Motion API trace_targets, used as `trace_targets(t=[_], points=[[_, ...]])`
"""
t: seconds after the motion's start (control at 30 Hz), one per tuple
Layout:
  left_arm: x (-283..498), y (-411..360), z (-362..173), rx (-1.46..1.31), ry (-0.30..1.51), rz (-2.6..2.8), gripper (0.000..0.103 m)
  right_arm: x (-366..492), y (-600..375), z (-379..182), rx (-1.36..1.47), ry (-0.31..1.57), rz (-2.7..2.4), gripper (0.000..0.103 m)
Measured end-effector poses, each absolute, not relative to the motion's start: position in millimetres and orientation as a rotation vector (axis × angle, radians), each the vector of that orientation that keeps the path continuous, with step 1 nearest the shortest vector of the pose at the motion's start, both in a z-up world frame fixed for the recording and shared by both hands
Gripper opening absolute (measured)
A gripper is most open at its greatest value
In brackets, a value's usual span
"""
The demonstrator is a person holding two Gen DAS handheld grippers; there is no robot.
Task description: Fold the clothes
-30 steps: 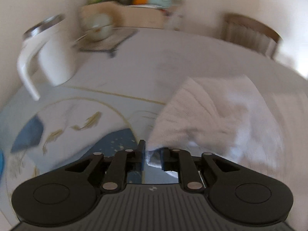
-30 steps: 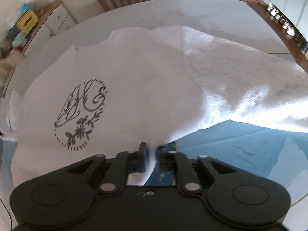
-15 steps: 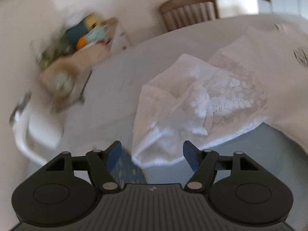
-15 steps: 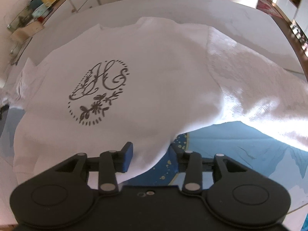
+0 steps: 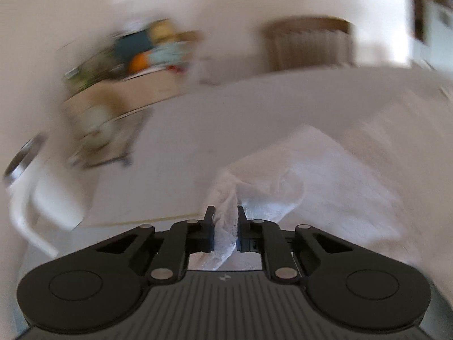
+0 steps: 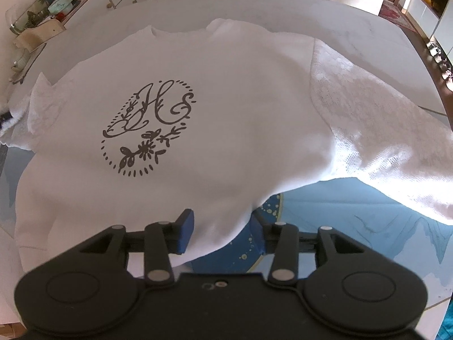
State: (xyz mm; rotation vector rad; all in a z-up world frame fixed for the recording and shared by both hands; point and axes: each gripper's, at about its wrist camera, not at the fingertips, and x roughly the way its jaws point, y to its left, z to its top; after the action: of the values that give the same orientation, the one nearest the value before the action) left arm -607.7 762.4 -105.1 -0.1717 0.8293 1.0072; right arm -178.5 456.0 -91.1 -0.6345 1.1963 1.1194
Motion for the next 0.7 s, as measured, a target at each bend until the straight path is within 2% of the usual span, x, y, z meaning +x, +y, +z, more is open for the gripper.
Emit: trace_targets(t=[0.23,0.5,0.7], points=[[-669.1,815.9,-111.1,-0.462,0.743,1.291,0.010,-178.8,456.9,-92.2,-0.648,1.201,1.113,0.103],[-712.9,830.0,-132.6,-0.563,0.796,1.472,0.009,-176.2,457.6,-96.6,-0.637,1.226,1.085,0.103],[-709.0,793.5,-130.7,-0.536,0.832,1.301,0.010,-173.4,453.3,-97.6,-0.610,1.241,1.078,0.103]])
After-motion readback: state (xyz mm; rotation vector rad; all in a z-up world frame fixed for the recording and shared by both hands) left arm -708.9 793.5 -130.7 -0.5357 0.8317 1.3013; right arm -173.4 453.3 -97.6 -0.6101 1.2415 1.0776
